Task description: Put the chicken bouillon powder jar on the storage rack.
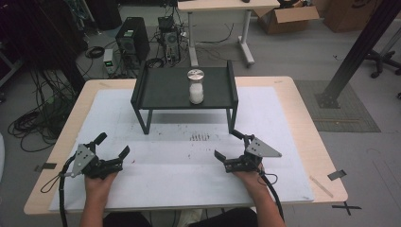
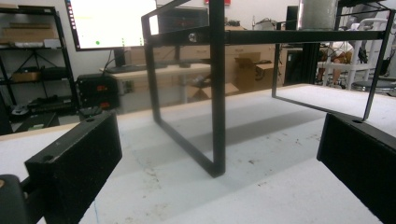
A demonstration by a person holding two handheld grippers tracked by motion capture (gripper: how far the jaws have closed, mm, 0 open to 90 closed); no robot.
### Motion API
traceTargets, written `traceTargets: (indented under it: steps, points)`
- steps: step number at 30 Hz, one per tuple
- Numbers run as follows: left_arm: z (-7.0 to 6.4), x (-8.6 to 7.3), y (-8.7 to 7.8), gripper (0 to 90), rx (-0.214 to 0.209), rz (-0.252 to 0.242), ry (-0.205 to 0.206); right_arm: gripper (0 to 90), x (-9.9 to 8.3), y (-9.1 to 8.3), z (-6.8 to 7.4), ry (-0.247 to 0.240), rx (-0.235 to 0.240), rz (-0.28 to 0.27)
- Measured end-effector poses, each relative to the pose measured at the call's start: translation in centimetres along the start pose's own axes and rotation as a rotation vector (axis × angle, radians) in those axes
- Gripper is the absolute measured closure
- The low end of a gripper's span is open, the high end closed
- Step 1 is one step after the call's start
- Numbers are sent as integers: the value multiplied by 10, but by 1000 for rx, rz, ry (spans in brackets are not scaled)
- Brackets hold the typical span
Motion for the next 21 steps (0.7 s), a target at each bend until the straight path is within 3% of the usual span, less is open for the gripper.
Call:
traceTargets:
  steps: [6, 21]
  points:
    - [0, 0, 0, 4, 0, 1, -2, 0, 1, -3, 2, -18, -7, -29]
    - [0, 0, 0, 4, 2, 2, -1, 0, 1, -3, 2, -24, -7, -27]
Point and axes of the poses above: each handheld gripper's, and its own axes: y roughly forward along the jaws, x roughly out of its top, z roughly to its left, the point moved 8 cm from there along y, roughly forward along the jaws, and after that the axes turned 11 degrees about z, right-handed, at the moved point
